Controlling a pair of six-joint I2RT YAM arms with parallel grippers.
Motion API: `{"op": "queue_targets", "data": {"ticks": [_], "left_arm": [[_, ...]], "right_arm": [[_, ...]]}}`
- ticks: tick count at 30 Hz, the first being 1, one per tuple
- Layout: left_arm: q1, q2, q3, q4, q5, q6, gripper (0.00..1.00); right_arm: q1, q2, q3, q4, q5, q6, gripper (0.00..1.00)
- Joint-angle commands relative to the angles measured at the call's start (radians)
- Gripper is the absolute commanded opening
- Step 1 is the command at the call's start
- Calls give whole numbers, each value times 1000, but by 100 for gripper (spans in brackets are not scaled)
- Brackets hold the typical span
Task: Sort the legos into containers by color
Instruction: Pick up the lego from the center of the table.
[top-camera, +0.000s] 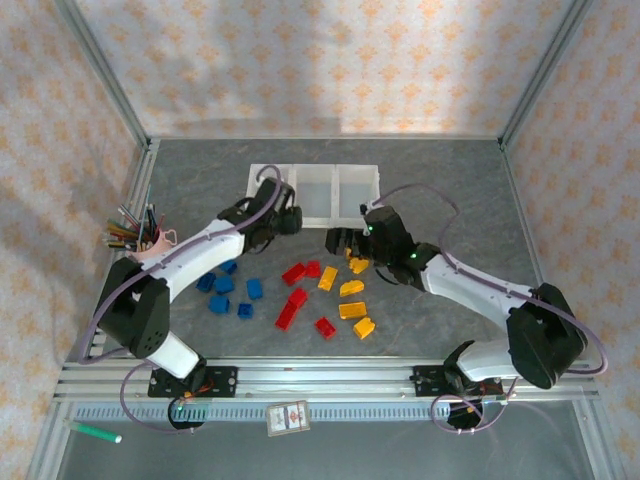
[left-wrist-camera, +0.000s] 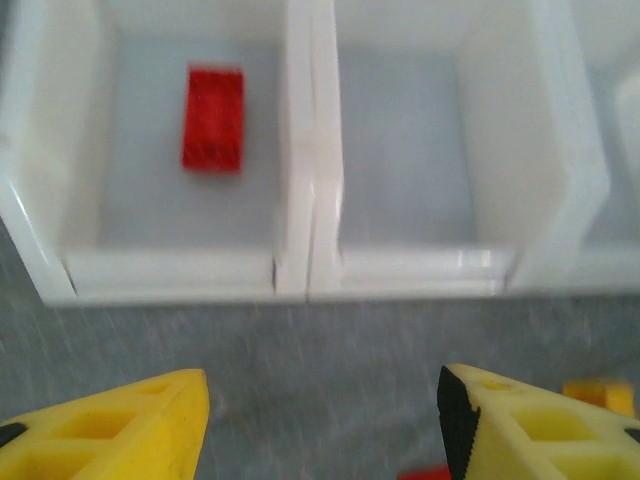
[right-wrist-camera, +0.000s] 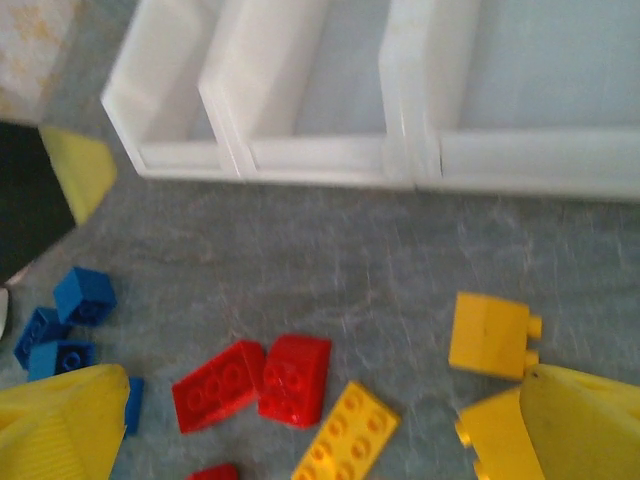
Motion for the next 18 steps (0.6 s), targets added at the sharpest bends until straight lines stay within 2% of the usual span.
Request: {"op": "queue_targets", "data": {"ticks": [1, 7, 14, 18], "left_arm": [[-32, -36, -66, -93, 11, -4, 67], [-110, -9, -152, -109, 43, 17, 74], [-125, 30, -177, -50, 89, 52, 86], [-131, 70, -165, -64, 77, 72, 88]], "right_arm": [[21, -41, -36, -27, -20, 43, 100], [48, -53, -83, -9, -18, 94, 100], [52, -69, -117, 9, -1, 123, 100], [53, -85, -126, 5, 9, 130, 99]]}}
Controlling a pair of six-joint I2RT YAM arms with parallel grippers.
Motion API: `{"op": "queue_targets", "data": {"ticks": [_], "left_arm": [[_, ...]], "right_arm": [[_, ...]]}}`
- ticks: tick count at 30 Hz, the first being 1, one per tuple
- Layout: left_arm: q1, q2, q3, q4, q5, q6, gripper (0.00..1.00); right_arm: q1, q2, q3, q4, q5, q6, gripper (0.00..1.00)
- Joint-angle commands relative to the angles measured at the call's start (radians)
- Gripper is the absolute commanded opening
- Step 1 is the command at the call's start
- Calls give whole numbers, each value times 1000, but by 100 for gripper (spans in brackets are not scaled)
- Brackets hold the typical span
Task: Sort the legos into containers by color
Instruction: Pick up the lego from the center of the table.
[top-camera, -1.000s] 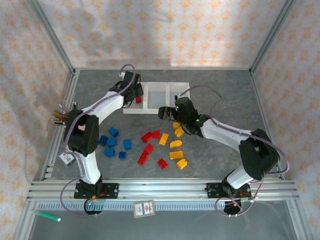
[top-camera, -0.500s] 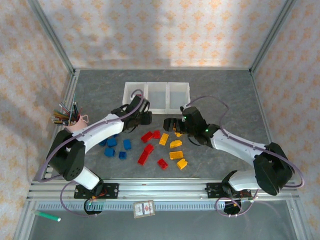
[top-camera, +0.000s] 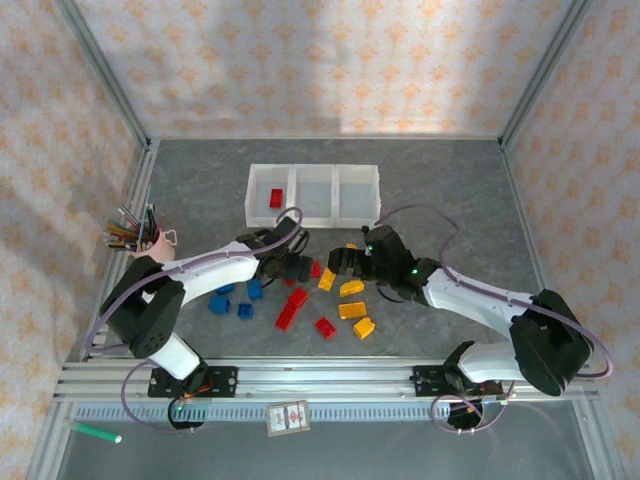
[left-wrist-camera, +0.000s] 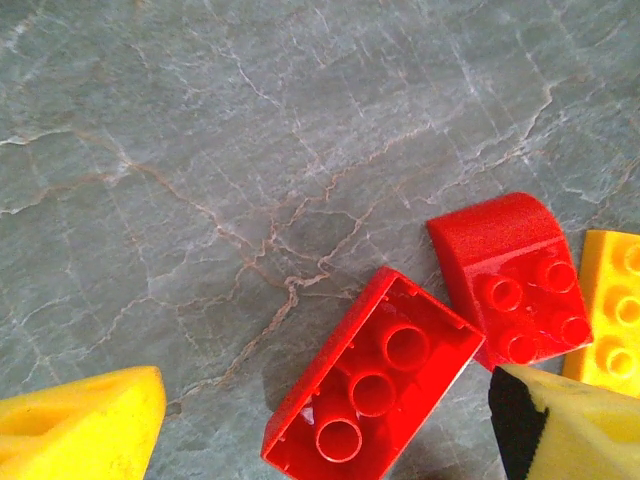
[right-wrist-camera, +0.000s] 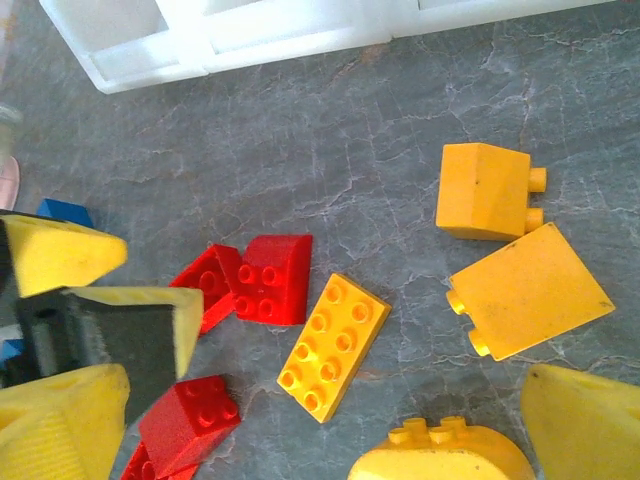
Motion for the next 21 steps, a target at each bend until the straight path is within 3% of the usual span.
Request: {"op": "queue_targets", "data": {"ticks": [1, 5, 12, 21], "left_arm": [[-7, 38, -1, -4, 3, 36, 88], [-9, 51, -7, 15, 26, 52, 88], [-1, 81, 4, 17, -49, 32, 81], [42, 94, -7, 68, -45, -11, 56]], "right_arm": [[6, -39, -16, 15, 30, 24, 100], [6, -43, -17, 10, 33, 27, 100], [6, -36, -12, 15, 32, 33, 100], [6, -17, 3, 16, 38, 24, 100]]}}
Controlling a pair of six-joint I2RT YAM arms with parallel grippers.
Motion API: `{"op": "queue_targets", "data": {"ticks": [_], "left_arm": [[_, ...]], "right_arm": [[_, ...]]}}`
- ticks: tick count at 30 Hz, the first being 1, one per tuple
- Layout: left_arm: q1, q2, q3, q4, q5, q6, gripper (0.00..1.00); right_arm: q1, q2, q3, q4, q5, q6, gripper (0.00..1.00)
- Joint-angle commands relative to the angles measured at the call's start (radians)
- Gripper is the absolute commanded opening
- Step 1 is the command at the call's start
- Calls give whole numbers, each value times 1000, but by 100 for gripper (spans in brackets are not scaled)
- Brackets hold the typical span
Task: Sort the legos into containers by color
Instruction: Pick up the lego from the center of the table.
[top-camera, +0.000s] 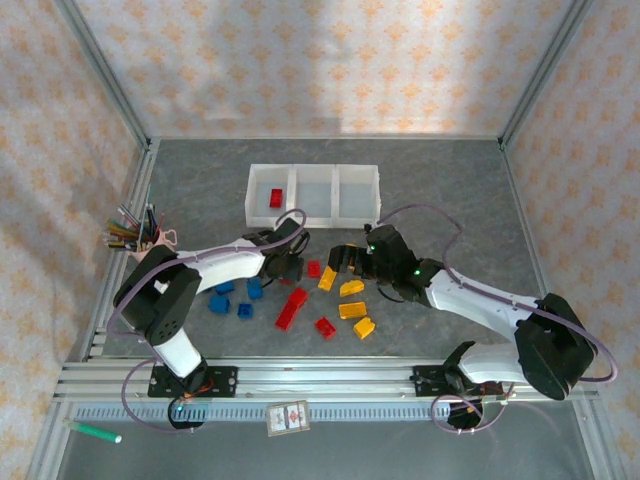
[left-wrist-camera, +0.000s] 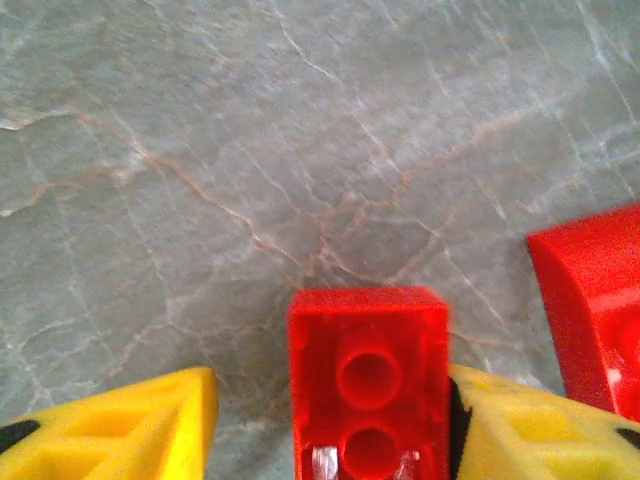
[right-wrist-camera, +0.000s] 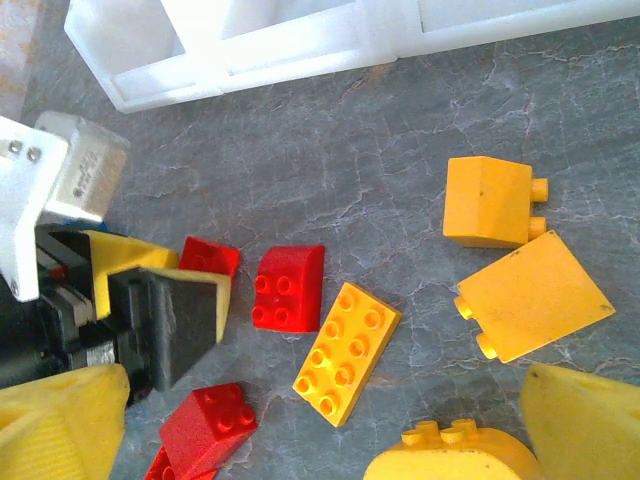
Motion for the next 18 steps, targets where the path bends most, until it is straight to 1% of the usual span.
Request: {"op": "queue_targets", "data": {"ticks": [1, 3, 12, 15, 18], "left_arm": [[6, 16, -9, 37, -9, -14, 53], [5, 23, -13, 42, -5, -13, 47], [8, -6, -1, 20, -42, -22, 31], [18, -51, 7, 13, -59, -32, 29], [48, -103, 29, 11, -72, -39, 28]], "right_arm": [[6, 10, 6, 13, 31, 2, 100], [6, 16, 9, 15, 28, 0, 100], [6, 29, 37, -1, 47, -22, 100], [6, 24, 58, -3, 53, -29, 100], [6, 27, 85, 6, 54, -38, 100]]}}
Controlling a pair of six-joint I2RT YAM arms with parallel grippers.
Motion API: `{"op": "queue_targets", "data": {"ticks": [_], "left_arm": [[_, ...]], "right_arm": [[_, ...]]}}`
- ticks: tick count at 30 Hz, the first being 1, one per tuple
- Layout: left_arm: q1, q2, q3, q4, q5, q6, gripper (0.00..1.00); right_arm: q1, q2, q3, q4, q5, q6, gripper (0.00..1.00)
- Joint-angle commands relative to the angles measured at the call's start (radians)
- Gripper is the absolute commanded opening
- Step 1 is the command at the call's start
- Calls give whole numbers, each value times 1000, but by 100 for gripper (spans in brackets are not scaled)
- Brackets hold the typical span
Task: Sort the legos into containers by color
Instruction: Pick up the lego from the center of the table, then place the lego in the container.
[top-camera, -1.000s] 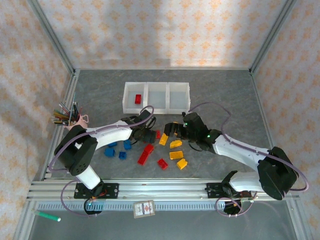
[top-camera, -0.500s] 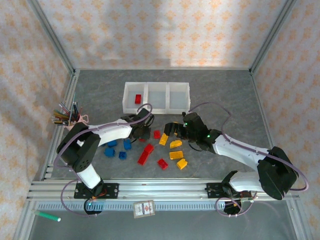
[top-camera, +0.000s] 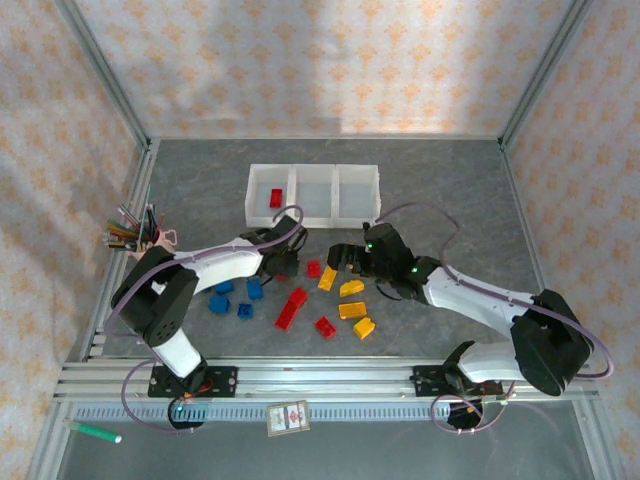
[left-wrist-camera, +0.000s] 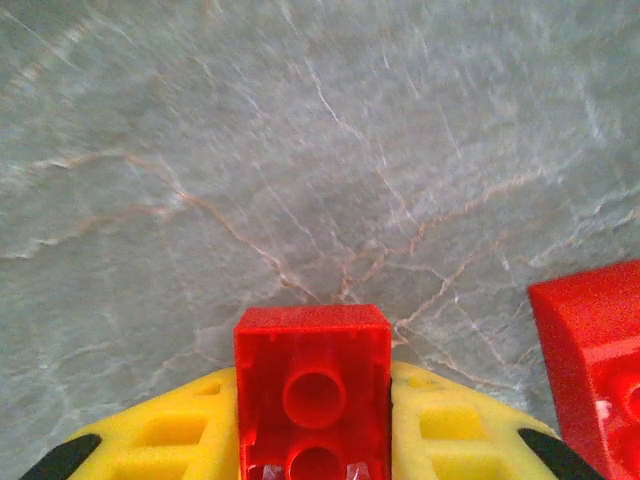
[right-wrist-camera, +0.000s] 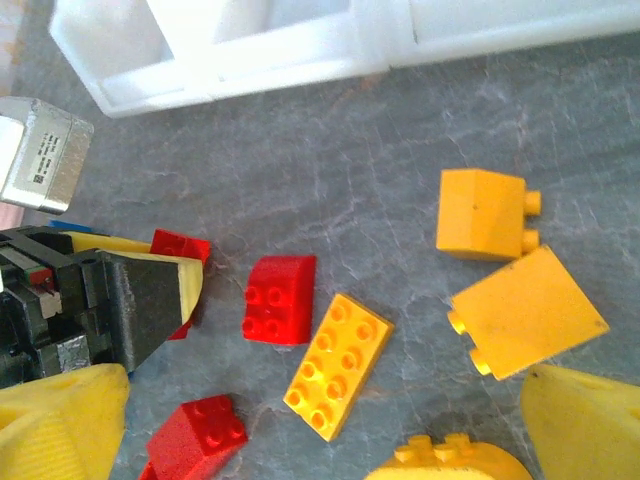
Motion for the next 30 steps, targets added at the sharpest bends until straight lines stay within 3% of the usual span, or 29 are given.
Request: {"op": "queue_targets", "data": {"ticks": [1, 8, 14, 18, 21, 30], "left_arm": [[41, -88, 42, -11, -59, -20, 28], [160, -79, 191, 32, -118, -27, 27], [256, 82, 364, 70, -127, -39, 26], [275, 185, 457, 124, -110, -8, 26], [283, 291, 554, 75, -141, -2, 26], [291, 338, 600, 54, -140, 15, 50]], "right_arm": [[5, 2, 64, 10, 38, -28, 100], [-2, 77, 154, 43, 90, -53, 100], [-41, 147, 206, 66, 101, -62, 100], [-60, 157, 206, 81, 108, -76, 100], [-73, 163, 211, 78, 108, -85, 100], [-91, 155, 217, 75, 92, -103, 100]]}}
